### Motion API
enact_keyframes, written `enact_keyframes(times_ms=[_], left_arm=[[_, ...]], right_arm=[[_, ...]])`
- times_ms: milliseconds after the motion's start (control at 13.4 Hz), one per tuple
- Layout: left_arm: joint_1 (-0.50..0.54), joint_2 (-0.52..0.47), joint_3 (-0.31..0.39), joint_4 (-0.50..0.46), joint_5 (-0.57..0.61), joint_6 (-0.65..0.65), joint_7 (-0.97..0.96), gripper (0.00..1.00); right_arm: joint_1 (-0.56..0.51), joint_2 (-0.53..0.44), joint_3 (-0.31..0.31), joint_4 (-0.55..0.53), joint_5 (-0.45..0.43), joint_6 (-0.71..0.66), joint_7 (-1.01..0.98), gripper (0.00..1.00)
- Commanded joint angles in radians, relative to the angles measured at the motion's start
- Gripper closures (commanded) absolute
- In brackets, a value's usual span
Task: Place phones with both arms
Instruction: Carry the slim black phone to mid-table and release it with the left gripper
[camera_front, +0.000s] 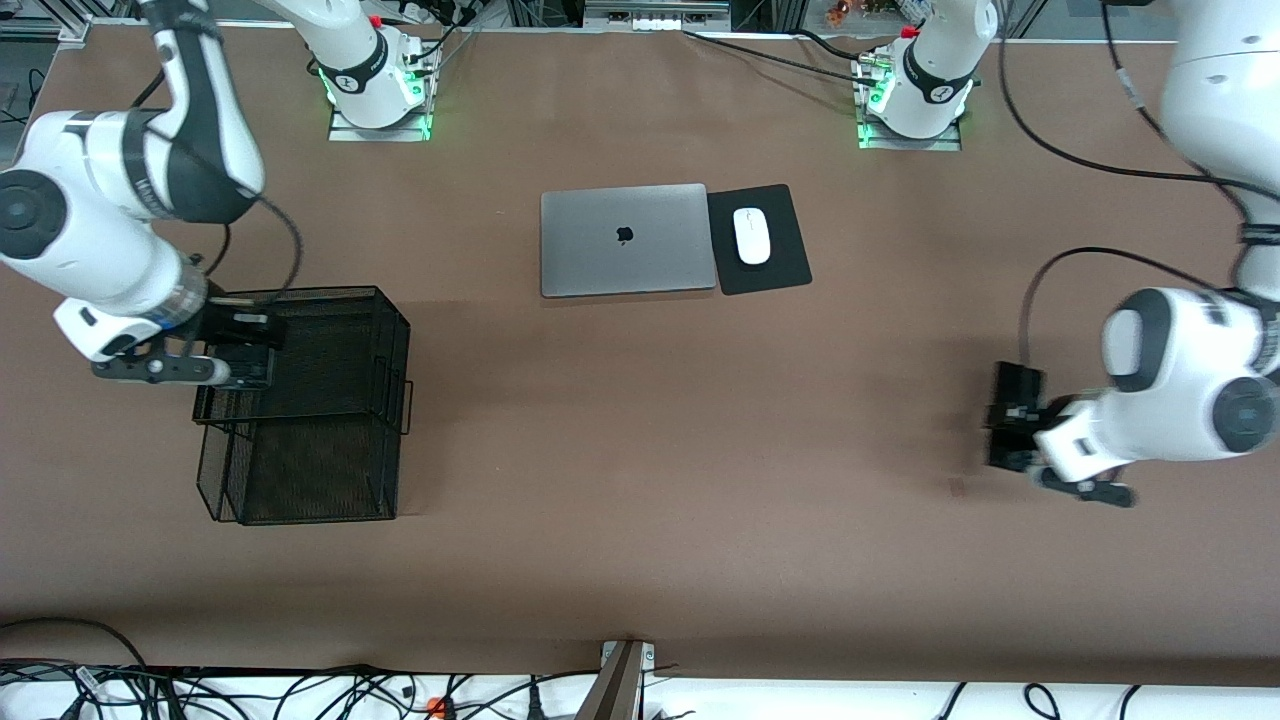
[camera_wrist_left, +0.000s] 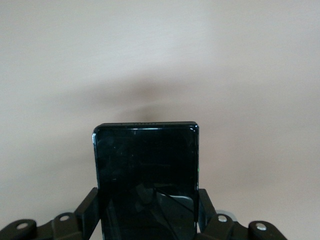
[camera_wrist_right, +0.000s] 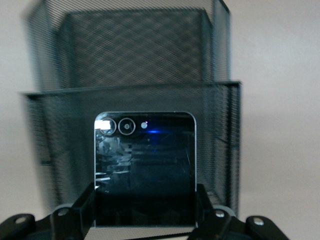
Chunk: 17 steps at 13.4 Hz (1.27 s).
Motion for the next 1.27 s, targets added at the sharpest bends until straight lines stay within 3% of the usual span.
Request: enact_keyframes(times_ms=[0, 224, 522, 596, 671, 746, 820, 969, 1044, 1118, 1193], left_arm=[[-0.134, 0.013, 0.012, 0.023, -0.1, -0.023, -0.161, 0.64], [-0.347, 0.039, 0.015, 0.023, -0.108, -0.002, -0.421, 0.64], [-0.54, 0.104, 0.015, 0.008, -0.11, 0.237, -0.731, 0.64], [-0.59, 0.125, 0.023, 0.004, -0.107, 0.285, -0.814, 0.64], [-0.619, 0.154, 0.023, 0.007, -0.099, 0.357, -0.872, 0.64], [-0.645, 0.179, 0.025, 0.006, -0.099, 0.441, -0.903, 0.64], [-0.657, 0.205, 0.025, 0.006, -0.099, 0.498, -0.93, 0.64], [-0.668, 0.229, 0.025, 0.004, -0.099, 0.558, -0.962, 0.64], [-0.668, 0.228, 0.023, 0.004, -0.099, 0.561, -0.964, 0.52], [-0.668, 0.225, 0.023, 0.003, -0.105, 0.557, -0.977, 0.01], [-0.667, 0.219, 0.023, -0.003, -0.101, 0.552, -0.99, 0.0]], right_arm=[[0.01, 0.011, -0.077, -0.079, 0.073, 0.088, -0.131, 1.0], [0.005, 0.054, -0.084, -0.079, 0.084, 0.087, -0.139, 1.0], [-0.002, 0.113, -0.084, -0.07, 0.086, 0.099, -0.133, 1.0], [-0.003, 0.115, -0.084, -0.066, 0.086, 0.098, -0.124, 0.9], [-0.003, 0.117, -0.084, -0.053, 0.086, 0.092, -0.121, 0.61], [-0.003, 0.124, -0.084, -0.041, 0.086, 0.086, -0.121, 0.1], [-0.003, 0.129, -0.084, -0.032, 0.086, 0.084, -0.123, 0.0], [-0.003, 0.123, -0.084, -0.009, 0.086, 0.072, -0.127, 0.0], [-0.003, 0.12, -0.084, 0.012, 0.086, 0.038, -0.127, 0.0], [-0.003, 0.12, -0.084, 0.054, 0.086, -0.011, -0.127, 0.0], [-0.003, 0.118, -0.084, 0.101, 0.086, -0.066, -0.127, 0.0]])
